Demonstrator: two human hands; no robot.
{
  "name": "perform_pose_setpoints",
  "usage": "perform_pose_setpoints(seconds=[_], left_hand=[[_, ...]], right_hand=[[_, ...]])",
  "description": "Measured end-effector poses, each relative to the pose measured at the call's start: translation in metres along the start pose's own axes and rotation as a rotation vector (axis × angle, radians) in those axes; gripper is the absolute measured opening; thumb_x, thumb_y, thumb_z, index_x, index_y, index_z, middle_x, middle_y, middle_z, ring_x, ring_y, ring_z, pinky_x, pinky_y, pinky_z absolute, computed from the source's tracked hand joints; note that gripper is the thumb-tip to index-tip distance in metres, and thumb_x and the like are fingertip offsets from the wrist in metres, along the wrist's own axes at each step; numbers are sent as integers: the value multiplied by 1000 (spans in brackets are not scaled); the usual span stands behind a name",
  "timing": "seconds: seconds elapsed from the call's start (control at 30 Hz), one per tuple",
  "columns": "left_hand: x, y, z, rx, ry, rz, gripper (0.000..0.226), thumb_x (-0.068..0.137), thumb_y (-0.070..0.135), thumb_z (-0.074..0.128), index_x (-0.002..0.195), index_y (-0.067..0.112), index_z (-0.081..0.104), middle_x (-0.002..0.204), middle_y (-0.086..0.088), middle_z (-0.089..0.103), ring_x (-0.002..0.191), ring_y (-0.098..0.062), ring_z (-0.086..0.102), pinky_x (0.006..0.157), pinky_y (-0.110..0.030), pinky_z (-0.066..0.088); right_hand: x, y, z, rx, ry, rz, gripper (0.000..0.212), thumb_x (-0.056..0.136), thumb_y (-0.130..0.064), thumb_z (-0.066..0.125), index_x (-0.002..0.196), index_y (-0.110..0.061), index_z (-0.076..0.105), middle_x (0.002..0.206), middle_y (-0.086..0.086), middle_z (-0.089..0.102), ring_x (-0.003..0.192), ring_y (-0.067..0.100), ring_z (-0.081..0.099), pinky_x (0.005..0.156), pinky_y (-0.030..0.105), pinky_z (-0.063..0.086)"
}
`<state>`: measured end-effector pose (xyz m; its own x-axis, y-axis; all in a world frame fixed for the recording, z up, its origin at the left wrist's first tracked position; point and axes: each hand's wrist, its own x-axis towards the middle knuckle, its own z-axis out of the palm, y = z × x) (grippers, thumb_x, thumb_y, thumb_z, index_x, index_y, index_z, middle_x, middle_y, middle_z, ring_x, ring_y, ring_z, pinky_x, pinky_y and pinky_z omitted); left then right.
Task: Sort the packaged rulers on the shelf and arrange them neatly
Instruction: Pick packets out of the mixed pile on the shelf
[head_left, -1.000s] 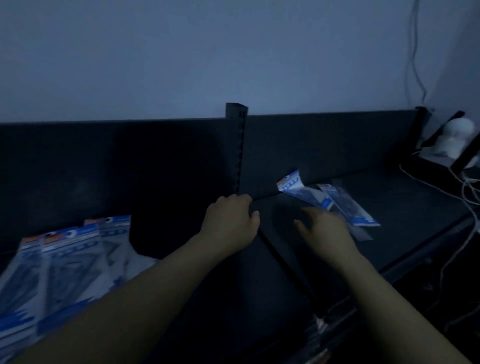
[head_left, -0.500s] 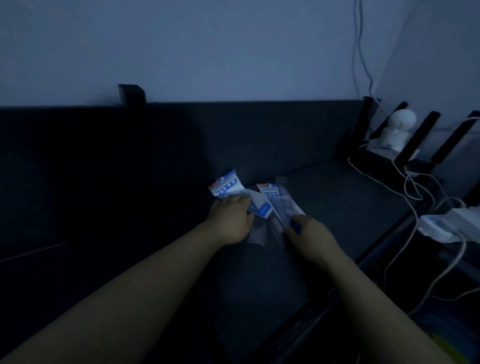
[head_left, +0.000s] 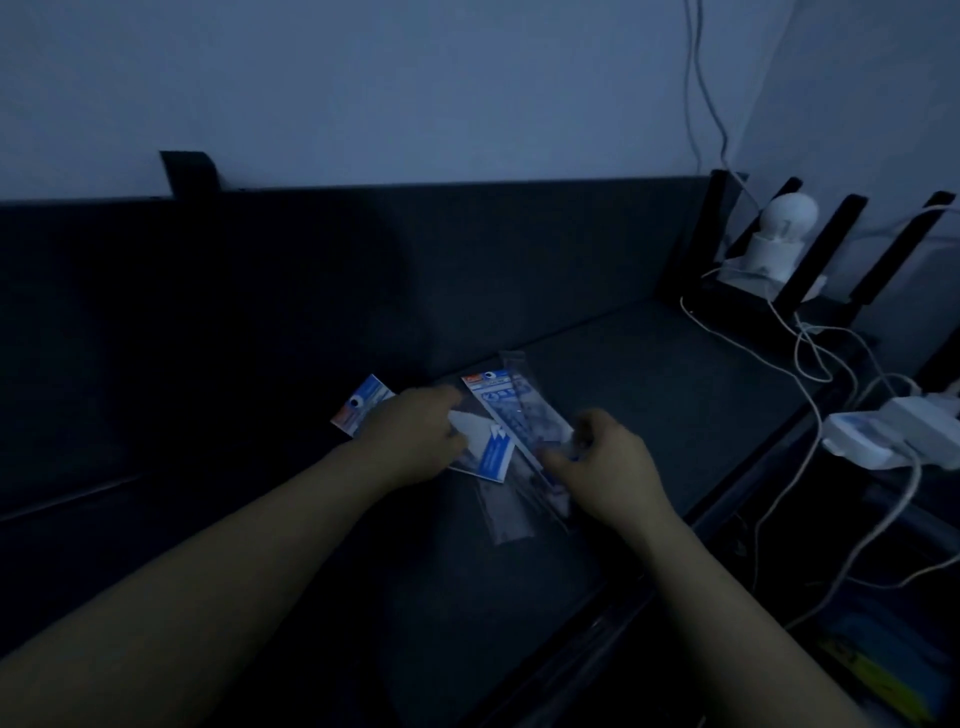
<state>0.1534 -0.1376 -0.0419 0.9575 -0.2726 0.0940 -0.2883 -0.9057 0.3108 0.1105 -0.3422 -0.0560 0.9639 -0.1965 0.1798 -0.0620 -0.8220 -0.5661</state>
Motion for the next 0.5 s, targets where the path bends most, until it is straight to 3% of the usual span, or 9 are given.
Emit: perform_pose_setpoints(seconds=[0.07, 0.17, 0.27, 0.37, 0.5], left_hand=[[5, -7, -3, 19, -186, -44, 62, 81, 52, 64, 130, 17, 47, 134, -4, 46, 121, -22, 46, 96, -33, 42], [8, -10, -5, 56, -316, -64, 82, 75, 62, 66, 139, 20, 38, 142, -4, 33, 128, -23, 35, 103, -33, 36], [9, -9, -7, 106, -324, -106, 84, 68, 69, 66, 135, 25, 41, 138, -5, 34, 126, -25, 31, 101, -37, 35], [5, -9, -9, 100, -293, -154, 84, 59, 73, 70, 124, 24, 47, 133, -5, 36, 123, -25, 32, 100, -39, 36], [-2, -12, -10, 94, -236, -195, 91, 53, 77, 71, 120, 20, 50, 129, -1, 50, 111, -22, 49, 86, -32, 43]], right_hand=[[3, 6, 5, -48, 0, 7, 41, 73, -47, 70, 88, -14, 52, 98, 8, 60, 94, 27, 55, 67, 28, 37], [4, 9, 6, -41, -54, 12, 46, 71, -44, 72, 99, -11, 57, 104, 9, 61, 98, 29, 55, 74, 32, 45], [6, 3, 4, -12, -122, 31, 46, 69, -41, 73, 104, -15, 60, 104, 5, 63, 98, 27, 57, 82, 40, 51], [6, -1, 5, -60, -166, 12, 43, 69, -42, 69, 102, -15, 62, 101, 6, 66, 96, 28, 61, 80, 40, 53], [4, -3, 2, -26, -165, 64, 48, 67, -39, 71, 107, -14, 60, 99, 2, 67, 88, 20, 64, 73, 33, 54]])
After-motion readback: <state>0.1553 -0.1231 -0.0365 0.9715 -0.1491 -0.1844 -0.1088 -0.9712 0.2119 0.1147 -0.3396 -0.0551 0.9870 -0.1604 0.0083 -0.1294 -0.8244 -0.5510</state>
